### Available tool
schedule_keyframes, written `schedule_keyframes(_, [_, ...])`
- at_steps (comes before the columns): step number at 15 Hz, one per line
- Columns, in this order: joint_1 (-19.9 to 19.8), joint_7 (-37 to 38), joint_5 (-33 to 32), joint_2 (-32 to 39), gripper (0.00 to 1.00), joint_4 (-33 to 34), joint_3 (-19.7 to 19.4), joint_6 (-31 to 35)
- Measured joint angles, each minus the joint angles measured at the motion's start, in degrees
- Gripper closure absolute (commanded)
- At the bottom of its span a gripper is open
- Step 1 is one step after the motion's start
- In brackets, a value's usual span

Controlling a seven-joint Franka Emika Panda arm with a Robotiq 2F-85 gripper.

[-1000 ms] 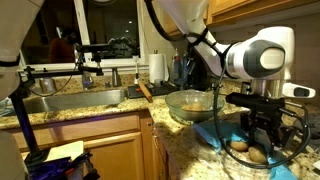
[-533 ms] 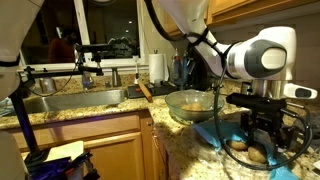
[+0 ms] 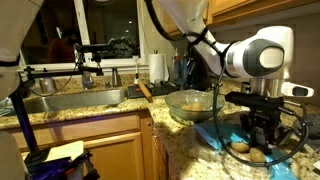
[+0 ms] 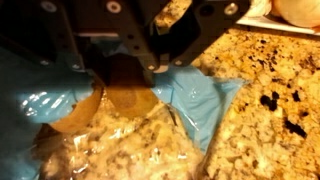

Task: Pick a potato from the bag and place it in the glass basin

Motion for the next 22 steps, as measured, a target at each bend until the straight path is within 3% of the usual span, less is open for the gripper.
schedule_keyframes(3, [0.0,0.0,0.0,-0.2,0.92,0.7,0.0,-0.2])
schedule_keyframes(5, [0.0,0.0,0.0,-0.2,0.66,0.9,0.0,-0.3])
schedule_keyframes(15, [0.0,0.0,0.0,0.5,0.05,0.9,-0.2,-2.3])
schedule_keyframes(17, [0.0,0.0,0.0,0.5,0.0,0.9,-0.3,-2.6])
schedule_keyframes(22, [0.0,0.0,-0.1,0.5,0.0,0.9,-0.5,-3.3])
